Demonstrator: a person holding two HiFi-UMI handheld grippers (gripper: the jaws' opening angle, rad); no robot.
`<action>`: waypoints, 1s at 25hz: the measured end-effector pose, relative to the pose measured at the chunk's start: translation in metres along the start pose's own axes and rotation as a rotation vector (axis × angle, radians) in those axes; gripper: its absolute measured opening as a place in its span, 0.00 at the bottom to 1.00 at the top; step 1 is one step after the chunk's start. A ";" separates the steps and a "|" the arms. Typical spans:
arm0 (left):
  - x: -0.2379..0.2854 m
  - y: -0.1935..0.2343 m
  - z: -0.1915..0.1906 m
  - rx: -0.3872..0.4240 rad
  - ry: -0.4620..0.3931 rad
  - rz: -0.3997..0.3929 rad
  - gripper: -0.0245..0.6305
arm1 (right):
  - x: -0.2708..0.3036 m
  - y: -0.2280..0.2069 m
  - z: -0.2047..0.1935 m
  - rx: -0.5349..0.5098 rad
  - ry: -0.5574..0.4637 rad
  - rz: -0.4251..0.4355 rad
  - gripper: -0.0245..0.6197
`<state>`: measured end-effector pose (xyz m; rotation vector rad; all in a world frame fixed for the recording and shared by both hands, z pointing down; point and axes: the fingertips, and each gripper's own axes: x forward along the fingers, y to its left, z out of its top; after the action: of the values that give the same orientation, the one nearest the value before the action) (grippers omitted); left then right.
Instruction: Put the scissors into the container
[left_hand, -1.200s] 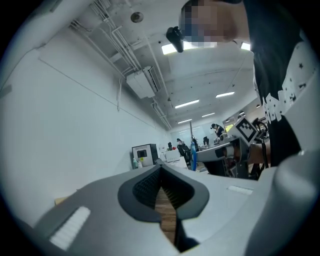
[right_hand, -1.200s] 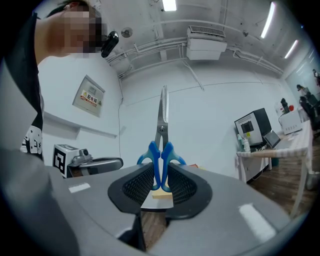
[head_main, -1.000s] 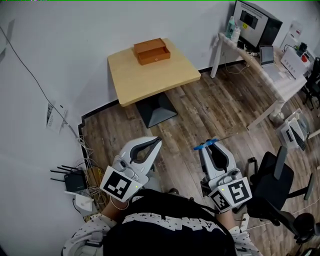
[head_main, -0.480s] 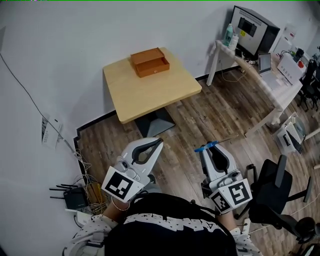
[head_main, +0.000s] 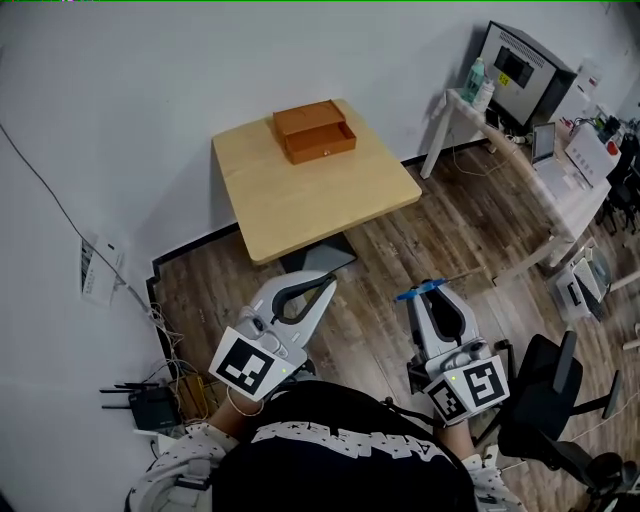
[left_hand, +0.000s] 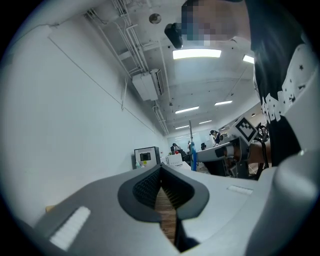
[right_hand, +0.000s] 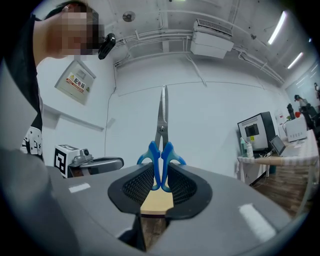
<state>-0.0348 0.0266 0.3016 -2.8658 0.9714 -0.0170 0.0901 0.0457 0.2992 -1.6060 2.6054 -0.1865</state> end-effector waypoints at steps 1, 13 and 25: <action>0.001 0.007 0.000 -0.003 -0.005 -0.003 0.04 | 0.007 0.001 0.000 -0.001 0.003 -0.004 0.20; 0.012 0.073 -0.015 -0.027 -0.018 -0.057 0.04 | 0.069 0.003 -0.001 -0.019 0.023 -0.079 0.20; 0.018 0.117 -0.027 -0.035 -0.034 -0.089 0.04 | 0.111 0.007 -0.005 -0.034 0.032 -0.119 0.20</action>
<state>-0.0923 -0.0796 0.3142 -2.9289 0.8455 0.0405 0.0335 -0.0501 0.3035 -1.7858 2.5500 -0.1775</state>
